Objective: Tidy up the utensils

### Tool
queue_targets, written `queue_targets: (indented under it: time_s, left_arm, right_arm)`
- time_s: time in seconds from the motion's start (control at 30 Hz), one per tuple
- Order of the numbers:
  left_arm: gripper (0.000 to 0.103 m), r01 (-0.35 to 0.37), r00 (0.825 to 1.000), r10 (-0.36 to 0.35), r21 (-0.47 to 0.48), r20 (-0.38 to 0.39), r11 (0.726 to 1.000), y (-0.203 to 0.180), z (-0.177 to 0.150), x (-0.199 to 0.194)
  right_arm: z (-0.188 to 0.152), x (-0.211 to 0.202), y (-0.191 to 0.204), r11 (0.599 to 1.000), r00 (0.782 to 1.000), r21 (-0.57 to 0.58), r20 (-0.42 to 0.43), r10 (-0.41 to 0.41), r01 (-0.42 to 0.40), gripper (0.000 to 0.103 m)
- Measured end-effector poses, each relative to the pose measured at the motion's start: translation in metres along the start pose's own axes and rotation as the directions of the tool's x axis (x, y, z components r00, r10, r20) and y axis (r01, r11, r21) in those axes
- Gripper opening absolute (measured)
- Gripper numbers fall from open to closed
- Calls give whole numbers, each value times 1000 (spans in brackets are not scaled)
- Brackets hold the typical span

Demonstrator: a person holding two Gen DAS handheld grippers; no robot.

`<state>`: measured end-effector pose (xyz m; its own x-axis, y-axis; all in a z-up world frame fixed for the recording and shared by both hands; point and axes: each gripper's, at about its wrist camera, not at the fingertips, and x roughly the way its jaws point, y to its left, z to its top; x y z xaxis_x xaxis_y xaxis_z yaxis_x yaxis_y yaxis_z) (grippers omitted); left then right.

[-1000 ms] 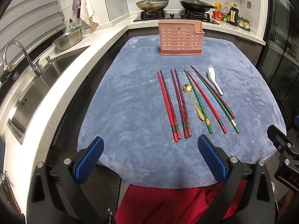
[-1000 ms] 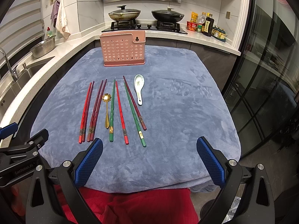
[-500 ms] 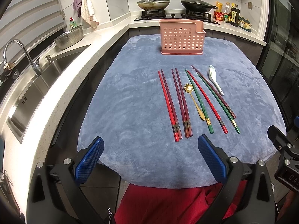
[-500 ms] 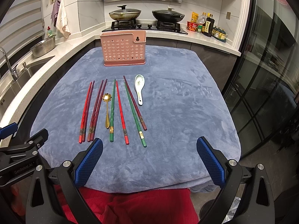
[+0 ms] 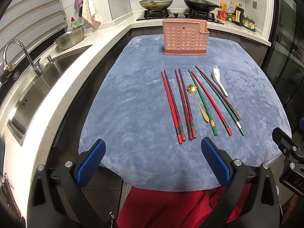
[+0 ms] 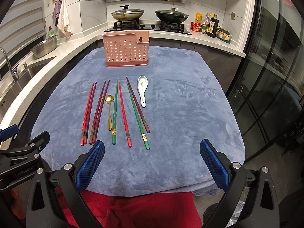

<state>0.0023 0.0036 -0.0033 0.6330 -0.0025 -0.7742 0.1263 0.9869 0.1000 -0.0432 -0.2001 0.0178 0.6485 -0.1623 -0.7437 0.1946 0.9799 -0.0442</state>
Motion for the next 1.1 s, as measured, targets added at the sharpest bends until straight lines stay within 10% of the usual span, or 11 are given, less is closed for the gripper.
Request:
queue_targets:
  time_s: [1.1]
  left_arm:
    - [96,-1,1000,1,-3,-4,1000,2,0,2]
  right_arm:
    - [0,2,2,1000,1000,-1,0,0,0,96]
